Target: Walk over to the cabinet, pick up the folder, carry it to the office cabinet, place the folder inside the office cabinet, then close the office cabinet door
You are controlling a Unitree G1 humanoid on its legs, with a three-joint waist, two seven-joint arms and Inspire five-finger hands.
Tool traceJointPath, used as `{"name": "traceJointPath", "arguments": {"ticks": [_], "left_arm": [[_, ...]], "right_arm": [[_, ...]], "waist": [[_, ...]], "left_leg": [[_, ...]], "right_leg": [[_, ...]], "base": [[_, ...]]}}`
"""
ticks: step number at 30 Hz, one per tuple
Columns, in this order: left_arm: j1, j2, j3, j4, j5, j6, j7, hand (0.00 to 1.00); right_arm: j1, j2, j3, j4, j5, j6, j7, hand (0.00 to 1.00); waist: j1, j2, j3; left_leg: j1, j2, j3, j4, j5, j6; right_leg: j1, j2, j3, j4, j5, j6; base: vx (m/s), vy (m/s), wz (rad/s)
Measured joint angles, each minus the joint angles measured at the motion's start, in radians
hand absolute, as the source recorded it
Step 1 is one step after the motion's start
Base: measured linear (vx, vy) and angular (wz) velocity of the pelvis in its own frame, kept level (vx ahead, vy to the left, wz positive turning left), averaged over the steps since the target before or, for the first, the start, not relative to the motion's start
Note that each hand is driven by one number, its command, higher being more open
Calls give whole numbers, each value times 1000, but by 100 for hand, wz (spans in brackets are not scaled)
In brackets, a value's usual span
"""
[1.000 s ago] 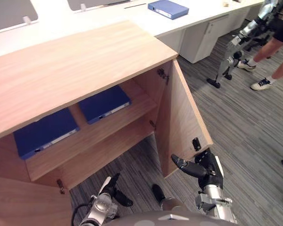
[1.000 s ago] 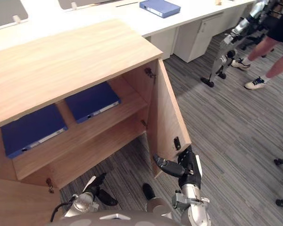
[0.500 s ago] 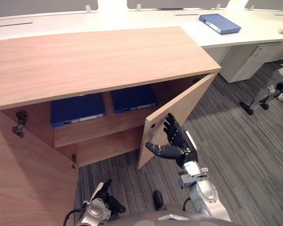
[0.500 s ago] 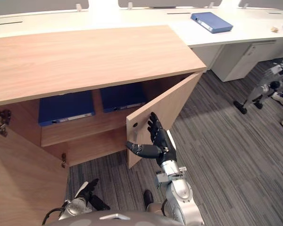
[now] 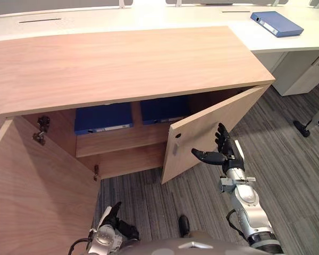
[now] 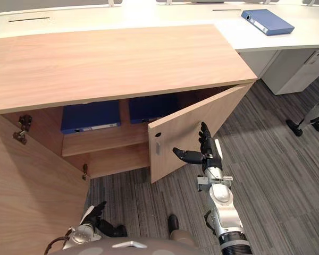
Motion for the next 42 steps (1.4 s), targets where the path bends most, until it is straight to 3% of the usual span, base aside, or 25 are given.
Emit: {"name": "traceJointPath", "arguments": {"ticks": [14, 21, 25, 42], "left_arm": [[9, -12, -8, 3, -32, 2, 7, 100], [-2, -30, 32, 56, -139, 14, 44, 100], [-9, -33, 45, 55, -157, 18, 53, 100], [-10, -30, 72, 55, -156, 23, 51, 100]], "right_arm": [[-103, -42, 6, 175, 0, 16, 10, 100], [-400, -31, 280, 449, -40, 44, -26, 100], [-499, -8, 318, 521, -76, 61, -13, 100], [-491, 46, 285, 523, -88, 64, -3, 100]], "waist": [[-1, 26, 1], [6, 31, 1], [37, 37, 5], [25, 35, 35]], "left_leg": [[-11, -1, -17, -1, 6, 1], [5, 5, 13, -1, 7, -1], [12, 13, 27, -1, 9, -5], [25, 17, 68, 0, 5, -9]], "right_leg": [[-2, -2, -14, -2, -1, 0], [-4, 8, 17, -1, 12, -5], [-5, 17, 32, 0, 18, -11], [-18, 28, 73, 7, 22, -14]], "base": [[6, 3, 3], [-8, -1, -14], [-18, -12, -10], [8, 1, -7]]}}
